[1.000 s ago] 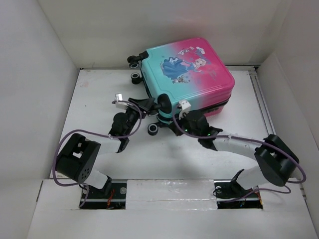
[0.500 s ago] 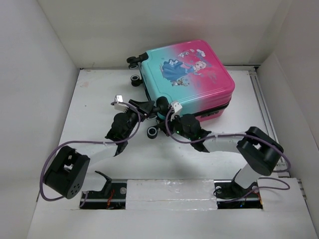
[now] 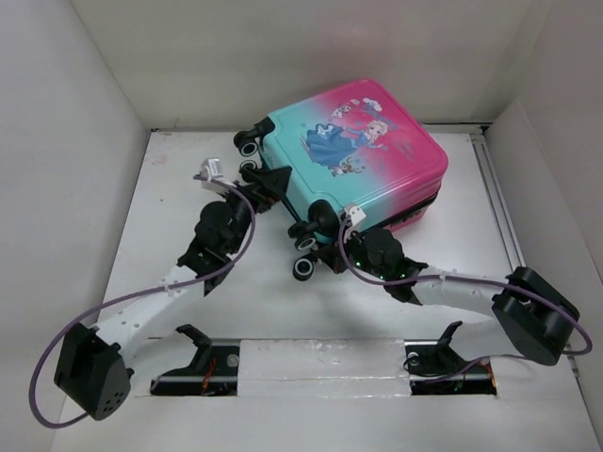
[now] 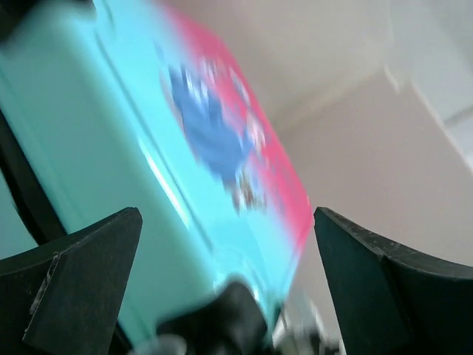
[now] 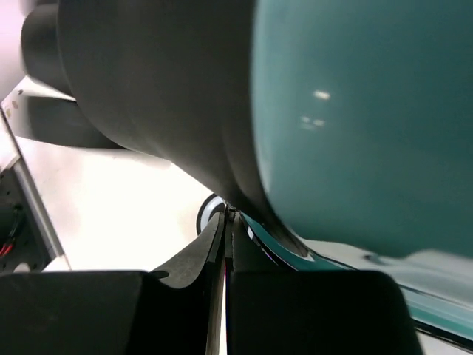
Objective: Pack the luggage
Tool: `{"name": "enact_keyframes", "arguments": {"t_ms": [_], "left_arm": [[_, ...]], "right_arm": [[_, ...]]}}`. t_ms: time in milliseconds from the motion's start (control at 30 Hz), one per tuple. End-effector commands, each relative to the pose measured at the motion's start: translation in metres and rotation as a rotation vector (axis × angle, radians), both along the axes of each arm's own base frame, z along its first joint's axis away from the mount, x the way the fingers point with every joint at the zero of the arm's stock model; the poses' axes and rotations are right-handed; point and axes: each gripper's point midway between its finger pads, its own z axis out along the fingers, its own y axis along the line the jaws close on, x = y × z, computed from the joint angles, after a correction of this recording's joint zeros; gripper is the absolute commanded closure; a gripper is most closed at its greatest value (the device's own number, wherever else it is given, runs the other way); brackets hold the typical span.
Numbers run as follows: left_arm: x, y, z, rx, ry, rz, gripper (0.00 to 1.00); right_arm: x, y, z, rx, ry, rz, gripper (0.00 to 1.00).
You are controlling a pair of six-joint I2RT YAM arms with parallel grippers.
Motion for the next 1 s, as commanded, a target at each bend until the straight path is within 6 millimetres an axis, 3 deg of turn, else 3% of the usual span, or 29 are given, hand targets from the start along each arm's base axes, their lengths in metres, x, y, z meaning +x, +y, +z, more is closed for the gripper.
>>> {"name": "enact_keyframes", "arguments": {"t_ms": [0, 33, 133, 167, 200, 267, 300, 367, 400, 533, 767, 900, 967], "left_arm": [[0.033, 0.055, 0.029, 0.100, -0.016, 0.258, 0.00], [0.052, 0.068, 0.017, 0.101, 0.025, 0.231, 0.00], [0.082, 0.090, 0.002, 0.014, 0.067, 0.183, 0.00], [0.101, 0.115, -0.009, -0.029, 0.073, 0.214, 0.00], [0.102, 0.110, -0.011, -0.101, 0.083, 0.135, 0.00], [0.112, 0.127, -0.039, -0.169, 0.122, 0.142, 0.00], [0.113, 0.126, -0.031, -0.199, 0.076, 0.113, 0.00], [0.121, 0.126, -0.037, -0.241, 0.097, 0.098, 0.00], [0.128, 0.127, -0.050, -0.250, 0.112, 0.094, 0.00], [0.141, 0.113, -0.047, -0.326, 0.064, -0.010, 0.00], [0.144, 0.106, -0.029, -0.392, -0.062, -0.073, 0.00], [0.149, 0.106, -0.035, -0.392, -0.062, -0.073, 0.00], [0.153, 0.105, -0.028, -0.389, -0.082, -0.085, 0.00]], "right_arm": [[-0.029, 0.010, 0.031, 0.118, 0.015, 0.137, 1.00], [-0.025, 0.001, 0.029, 0.111, 0.024, 0.118, 1.00], [-0.020, -0.011, 0.037, 0.109, 0.013, 0.103, 1.00], [-0.018, -0.015, 0.038, 0.102, 0.004, 0.099, 1.00], [-0.014, -0.024, 0.033, 0.085, 0.021, 0.098, 1.00], [-0.009, -0.032, 0.041, 0.088, 0.005, 0.091, 1.00], [-0.005, -0.041, 0.038, 0.071, 0.014, 0.086, 1.00], [0.000, -0.049, 0.045, 0.073, -0.003, 0.073, 1.00], [0.003, -0.052, 0.045, 0.070, -0.011, 0.070, 1.00], [0.007, -0.068, 0.046, 0.075, 0.011, 0.068, 1.00], [0.002, -0.075, 0.039, 0.064, 0.032, 0.077, 1.00], [0.001, -0.076, 0.031, 0.055, 0.051, 0.076, 1.00], [0.000, -0.075, 0.028, 0.053, 0.061, 0.086, 1.00]]}}
